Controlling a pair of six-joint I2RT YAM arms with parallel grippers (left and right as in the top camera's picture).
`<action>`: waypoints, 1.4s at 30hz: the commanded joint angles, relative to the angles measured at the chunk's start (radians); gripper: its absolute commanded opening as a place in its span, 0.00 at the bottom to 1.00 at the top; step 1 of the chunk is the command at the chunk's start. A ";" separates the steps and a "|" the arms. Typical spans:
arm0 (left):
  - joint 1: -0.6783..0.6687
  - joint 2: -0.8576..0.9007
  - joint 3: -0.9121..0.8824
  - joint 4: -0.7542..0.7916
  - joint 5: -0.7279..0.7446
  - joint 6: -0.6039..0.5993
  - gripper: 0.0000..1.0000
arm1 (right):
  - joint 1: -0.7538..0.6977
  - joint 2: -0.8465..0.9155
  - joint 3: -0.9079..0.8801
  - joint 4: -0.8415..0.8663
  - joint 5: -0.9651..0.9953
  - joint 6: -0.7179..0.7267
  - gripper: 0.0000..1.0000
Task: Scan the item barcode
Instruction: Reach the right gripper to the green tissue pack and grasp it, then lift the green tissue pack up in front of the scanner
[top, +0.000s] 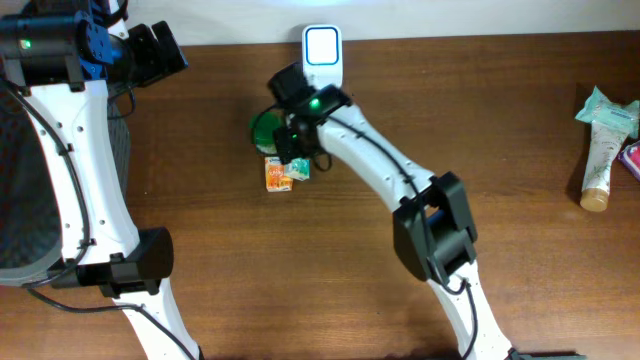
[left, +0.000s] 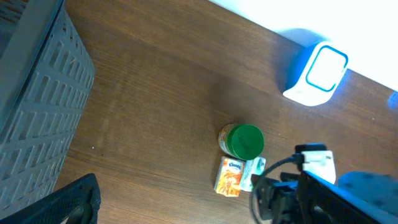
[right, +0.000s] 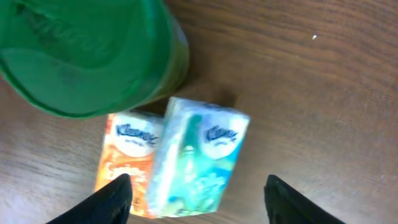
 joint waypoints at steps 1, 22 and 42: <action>0.002 -0.016 0.002 0.000 0.007 0.015 0.99 | 0.037 0.021 -0.007 0.014 0.088 0.096 0.63; 0.002 -0.016 0.002 0.000 0.007 0.015 0.99 | -0.262 0.018 0.003 -0.101 -0.629 -0.141 0.05; 0.002 -0.016 0.002 0.000 0.007 0.015 0.99 | -0.571 0.017 -0.008 -0.280 -0.543 -0.296 0.60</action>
